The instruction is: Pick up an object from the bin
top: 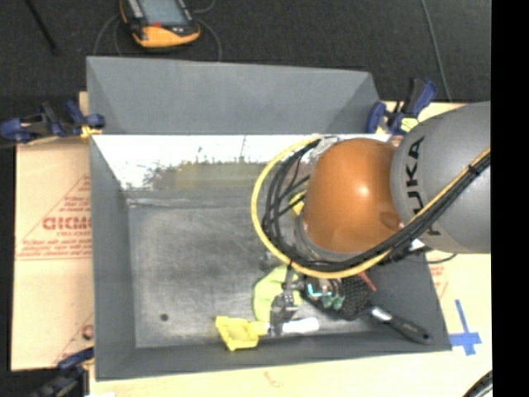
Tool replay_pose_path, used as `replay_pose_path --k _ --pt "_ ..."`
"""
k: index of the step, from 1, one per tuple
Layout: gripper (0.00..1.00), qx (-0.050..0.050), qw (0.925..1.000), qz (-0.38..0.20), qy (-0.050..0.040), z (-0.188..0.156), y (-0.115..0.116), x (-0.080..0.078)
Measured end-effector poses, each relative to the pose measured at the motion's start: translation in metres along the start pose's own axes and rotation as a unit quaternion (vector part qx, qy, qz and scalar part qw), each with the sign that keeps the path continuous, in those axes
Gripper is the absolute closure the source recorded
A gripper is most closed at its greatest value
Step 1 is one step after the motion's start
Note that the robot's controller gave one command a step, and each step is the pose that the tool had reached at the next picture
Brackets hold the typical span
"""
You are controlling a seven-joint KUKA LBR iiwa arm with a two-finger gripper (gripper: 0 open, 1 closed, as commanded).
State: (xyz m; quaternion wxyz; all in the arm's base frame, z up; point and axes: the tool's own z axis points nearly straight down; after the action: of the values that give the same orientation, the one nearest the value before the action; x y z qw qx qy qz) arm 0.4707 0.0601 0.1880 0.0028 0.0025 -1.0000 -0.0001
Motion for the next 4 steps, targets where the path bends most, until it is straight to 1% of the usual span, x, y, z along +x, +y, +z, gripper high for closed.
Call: replay_pose_path --k 1,2,3,4 --pt "0.00 0.000 1.0000 0.001 -0.0039 -0.004 0.000 -0.002" --pt "0.00 -0.001 0.9998 0.021 -0.0081 0.044 -0.023 -0.009" --pt "1.00 0.001 0.9893 -0.146 -0.0037 0.115 -0.042 -0.012" --pt "1.00 0.001 0.9894 -0.145 -0.0036 0.115 -0.042 -0.012"
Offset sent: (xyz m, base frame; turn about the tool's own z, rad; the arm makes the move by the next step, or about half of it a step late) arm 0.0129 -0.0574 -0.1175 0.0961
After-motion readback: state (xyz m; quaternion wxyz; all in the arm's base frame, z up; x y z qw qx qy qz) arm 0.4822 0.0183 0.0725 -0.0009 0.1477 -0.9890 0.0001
